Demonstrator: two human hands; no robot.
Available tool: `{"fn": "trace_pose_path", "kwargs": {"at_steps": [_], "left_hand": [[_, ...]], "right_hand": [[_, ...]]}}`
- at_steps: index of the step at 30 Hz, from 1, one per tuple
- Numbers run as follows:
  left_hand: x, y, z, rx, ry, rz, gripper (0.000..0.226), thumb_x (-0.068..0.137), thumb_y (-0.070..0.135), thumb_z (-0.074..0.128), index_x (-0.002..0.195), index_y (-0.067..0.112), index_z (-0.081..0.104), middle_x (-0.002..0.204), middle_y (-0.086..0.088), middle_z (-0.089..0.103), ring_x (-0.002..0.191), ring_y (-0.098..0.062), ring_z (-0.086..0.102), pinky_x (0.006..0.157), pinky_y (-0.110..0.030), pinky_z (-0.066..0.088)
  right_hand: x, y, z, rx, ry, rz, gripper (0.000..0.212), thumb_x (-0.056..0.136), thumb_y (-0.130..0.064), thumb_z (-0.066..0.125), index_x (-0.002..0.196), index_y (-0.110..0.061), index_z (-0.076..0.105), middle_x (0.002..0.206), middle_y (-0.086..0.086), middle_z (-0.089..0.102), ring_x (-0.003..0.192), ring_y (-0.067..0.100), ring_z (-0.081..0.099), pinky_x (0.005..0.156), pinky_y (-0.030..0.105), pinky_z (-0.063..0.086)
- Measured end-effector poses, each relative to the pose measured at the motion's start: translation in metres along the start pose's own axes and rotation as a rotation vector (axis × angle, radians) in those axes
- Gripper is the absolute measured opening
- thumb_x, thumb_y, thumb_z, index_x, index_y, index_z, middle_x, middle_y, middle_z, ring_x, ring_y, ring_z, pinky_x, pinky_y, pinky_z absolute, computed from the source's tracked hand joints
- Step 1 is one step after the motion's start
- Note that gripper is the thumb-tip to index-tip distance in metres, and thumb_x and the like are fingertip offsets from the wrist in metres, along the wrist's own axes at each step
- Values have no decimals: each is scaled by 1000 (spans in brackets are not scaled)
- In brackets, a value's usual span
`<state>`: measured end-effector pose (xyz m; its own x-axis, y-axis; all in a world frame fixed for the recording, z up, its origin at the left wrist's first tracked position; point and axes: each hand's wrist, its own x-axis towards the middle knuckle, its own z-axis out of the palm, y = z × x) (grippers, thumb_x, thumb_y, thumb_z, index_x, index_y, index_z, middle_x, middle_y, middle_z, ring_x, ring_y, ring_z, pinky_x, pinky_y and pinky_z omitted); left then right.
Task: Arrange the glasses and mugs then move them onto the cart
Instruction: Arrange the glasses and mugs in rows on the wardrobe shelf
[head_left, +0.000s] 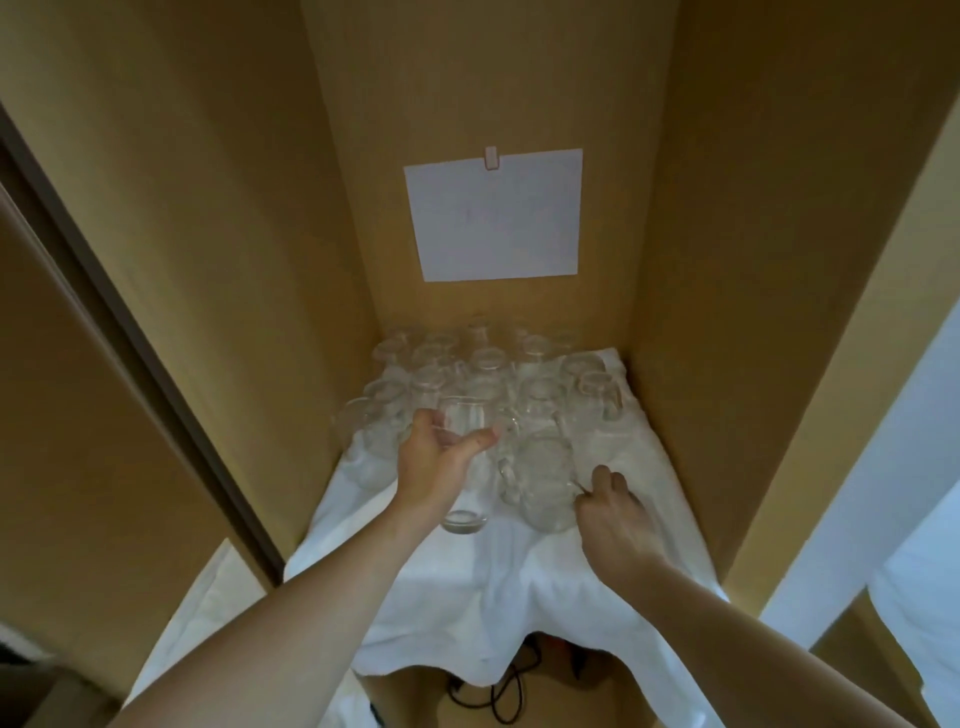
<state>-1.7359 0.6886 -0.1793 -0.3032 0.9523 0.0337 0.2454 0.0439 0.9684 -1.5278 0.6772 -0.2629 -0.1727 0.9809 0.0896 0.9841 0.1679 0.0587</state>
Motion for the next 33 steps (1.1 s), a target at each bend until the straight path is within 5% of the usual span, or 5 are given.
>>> {"fn": "trace_pose_path", "kwargs": {"at_steps": [19, 25, 27, 30, 33], "left_hand": [[5, -2, 3, 25, -68, 30, 75, 60, 49, 90, 115, 17, 51, 94, -7, 64, 87, -20, 65, 76, -38, 54], [8, -1, 11, 14, -105, 77, 73, 64, 43, 94, 116, 18, 49, 101, -9, 66, 92, -19, 64, 70, -25, 46], [7, 2, 15, 1, -134, 87, 75, 61, 45, 94, 114, 19, 48, 102, -7, 65, 93, -19, 65, 72, -27, 48], [5, 12, 17, -52, -182, 110, 76, 59, 49, 92, 115, 20, 49, 104, -6, 66, 96, -18, 64, 72, -25, 44], [-1, 25, 19, -125, -213, 146, 79, 55, 57, 87, 117, 22, 52, 107, -1, 68, 99, -15, 65, 77, -26, 45]], "right_hand": [[36, 1, -2, -8, -98, 157, 27, 90, -7, 59, 117, -11, 62, 126, 15, 46, 107, 22, 51, 84, 24, 50], [8, -1, -5, -30, -88, 70, 37, 96, -12, 51, 133, -3, 50, 155, 33, 26, 136, 36, 41, 96, 31, 45], [-3, -1, -13, 78, -26, 71, 44, 93, -4, 48, 136, -11, 51, 163, 27, 8, 132, 32, 44, 94, 33, 49], [-15, -5, -28, 391, 177, 133, 44, 94, -11, 52, 136, -22, 58, 156, 10, 35, 131, 24, 47, 99, 32, 48], [-19, -16, -55, 1231, 170, 330, 44, 90, -21, 70, 132, -31, 61, 134, -1, 59, 117, 16, 61, 95, 30, 51]]}}
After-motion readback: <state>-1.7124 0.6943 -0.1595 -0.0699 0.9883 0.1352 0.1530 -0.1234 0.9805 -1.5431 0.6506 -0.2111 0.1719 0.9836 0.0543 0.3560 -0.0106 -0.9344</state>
